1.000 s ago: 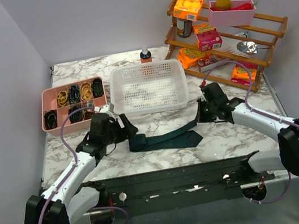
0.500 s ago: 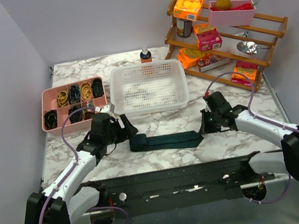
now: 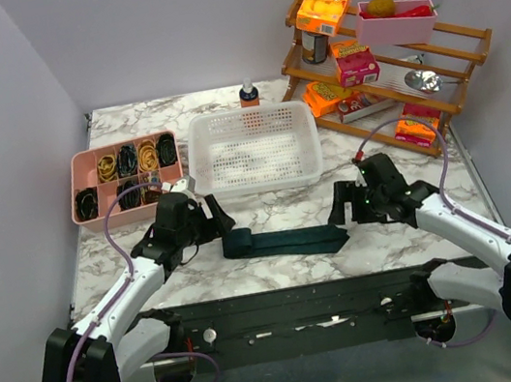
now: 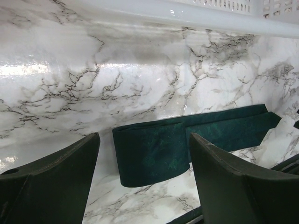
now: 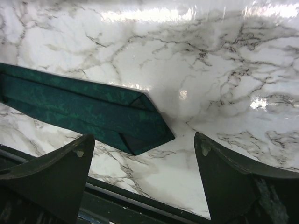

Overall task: Roll the ties
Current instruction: Roll the tie at the center of the board.

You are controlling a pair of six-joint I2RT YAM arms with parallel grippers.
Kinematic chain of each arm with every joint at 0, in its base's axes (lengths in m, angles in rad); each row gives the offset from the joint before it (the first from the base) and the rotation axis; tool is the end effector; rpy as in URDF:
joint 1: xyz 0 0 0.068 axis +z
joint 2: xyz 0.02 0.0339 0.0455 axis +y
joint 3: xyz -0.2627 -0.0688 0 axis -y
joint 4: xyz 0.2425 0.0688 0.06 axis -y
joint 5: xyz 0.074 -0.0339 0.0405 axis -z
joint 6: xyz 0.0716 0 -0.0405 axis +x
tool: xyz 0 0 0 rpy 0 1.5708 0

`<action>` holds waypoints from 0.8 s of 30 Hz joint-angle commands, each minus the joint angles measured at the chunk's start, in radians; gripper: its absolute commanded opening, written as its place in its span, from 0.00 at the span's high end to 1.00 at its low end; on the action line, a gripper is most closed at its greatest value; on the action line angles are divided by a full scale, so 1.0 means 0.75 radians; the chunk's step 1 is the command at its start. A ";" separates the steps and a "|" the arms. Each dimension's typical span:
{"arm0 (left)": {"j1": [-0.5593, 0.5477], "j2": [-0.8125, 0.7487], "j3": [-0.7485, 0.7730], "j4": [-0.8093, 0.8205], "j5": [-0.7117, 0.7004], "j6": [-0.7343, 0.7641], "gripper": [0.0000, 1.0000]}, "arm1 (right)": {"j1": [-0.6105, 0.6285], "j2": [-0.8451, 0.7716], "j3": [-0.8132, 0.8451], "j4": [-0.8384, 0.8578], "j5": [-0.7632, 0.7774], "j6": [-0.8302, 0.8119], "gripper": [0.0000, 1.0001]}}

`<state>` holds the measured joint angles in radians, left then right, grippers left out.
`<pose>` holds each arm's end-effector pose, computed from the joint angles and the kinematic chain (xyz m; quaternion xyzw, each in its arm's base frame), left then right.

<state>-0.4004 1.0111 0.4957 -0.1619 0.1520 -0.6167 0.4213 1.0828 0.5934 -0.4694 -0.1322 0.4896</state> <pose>0.2112 -0.1012 0.1781 -0.0645 0.8975 -0.2696 0.3429 0.1991 0.0995 0.1658 0.0126 0.9516 0.1888 0.2422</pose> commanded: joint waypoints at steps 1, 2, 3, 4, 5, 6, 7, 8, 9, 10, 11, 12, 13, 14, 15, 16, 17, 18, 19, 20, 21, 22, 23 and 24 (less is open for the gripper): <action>0.006 0.006 0.004 0.003 -0.011 0.004 0.13 | 0.011 -0.022 0.139 -0.006 0.023 -0.068 0.05; 0.006 0.008 -0.004 0.017 -0.002 0.000 0.13 | 0.025 0.020 0.166 -0.004 0.015 -0.072 0.05; 0.006 0.012 -0.008 0.024 0.002 -0.004 0.13 | 0.047 0.049 0.192 -0.002 0.021 -0.082 0.07; 0.006 0.014 -0.013 0.028 0.016 -0.010 0.13 | 0.115 0.076 0.227 0.000 0.033 -0.086 0.08; 0.006 0.016 -0.019 0.040 0.024 -0.008 0.13 | 0.152 0.110 0.288 0.002 0.051 -0.090 0.09; 0.008 0.026 -0.017 0.038 0.028 -0.010 0.13 | 0.239 0.165 0.317 0.024 0.074 -0.094 0.12; 0.008 0.032 -0.019 0.040 0.035 -0.014 0.13 | 0.280 0.196 0.344 0.045 0.078 -0.099 0.13; 0.012 0.041 -0.023 0.042 0.045 -0.018 0.13 | 0.317 0.257 0.393 0.065 0.064 -0.097 0.17; 0.014 0.043 -0.027 0.046 0.055 -0.031 0.13 | 0.378 0.296 0.413 0.114 0.041 -0.094 0.23; 0.020 0.043 -0.033 0.062 0.065 -0.037 0.13 | 0.403 0.335 0.434 0.137 0.021 -0.092 0.35; 0.027 0.039 -0.047 0.071 0.094 -0.047 0.13 | 0.432 0.372 0.491 0.155 -0.006 -0.088 0.54; 0.045 0.033 -0.055 0.079 0.108 -0.057 0.13 | 0.489 0.462 0.520 0.190 -0.020 -0.092 0.64; 0.059 0.024 -0.062 0.087 0.122 -0.071 0.13 | 0.518 0.507 0.560 0.194 -0.028 -0.096 0.75; 0.078 0.008 -0.078 0.089 0.147 -0.080 0.13 | 0.544 0.564 0.603 0.192 -0.042 -0.109 0.89; 0.114 -0.004 -0.090 0.091 0.165 -0.086 0.13 | 0.595 0.613 0.689 0.188 -0.055 -0.117 0.94; 0.137 -0.014 -0.102 0.101 0.184 -0.094 0.13 | 0.618 0.711 0.730 0.186 -0.067 -0.121 0.97; 0.157 -0.037 -0.123 0.103 0.204 -0.108 0.13 | 0.639 0.755 0.767 0.182 -0.079 -0.125 0.99; 0.176 -0.049 -0.133 0.103 0.245 -0.114 0.12 | 0.677 0.789 0.834 0.186 -0.085 -0.131 0.99; 0.214 -0.062 -0.145 0.105 0.263 -0.121 0.12 | 0.692 0.859 0.863 0.186 -0.090 -0.135 0.99; 0.231 -0.082 -0.168 0.107 0.278 -0.135 0.12 | 0.702 0.886 0.898 0.184 -0.102 -0.137 0.99; 0.245 -0.092 -0.180 0.105 0.294 -0.145 0.12 | 0.718 0.908 0.921 0.188 -0.106 -0.141 0.99; 0.256 -0.098 -0.190 0.132 0.308 -0.155 0.12 | 0.723 0.929 0.961 0.188 -0.110 -0.146 0.99; 0.266 -0.107 -0.215 0.144 0.321 -0.170 0.12 | 0.729 0.975 0.986 0.186 -0.118 -0.152 0.99; 0.274 -0.111 -0.227 0.161 0.335 -0.194 0.12 | 0.735 0.992 1.006 0.172 -0.120 -0.158 0.99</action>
<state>-0.2268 0.9585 0.3691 -0.0978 0.3077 -0.7048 0.9535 1.7687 1.2682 -0.3378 -0.1829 0.4011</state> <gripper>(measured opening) 0.875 0.011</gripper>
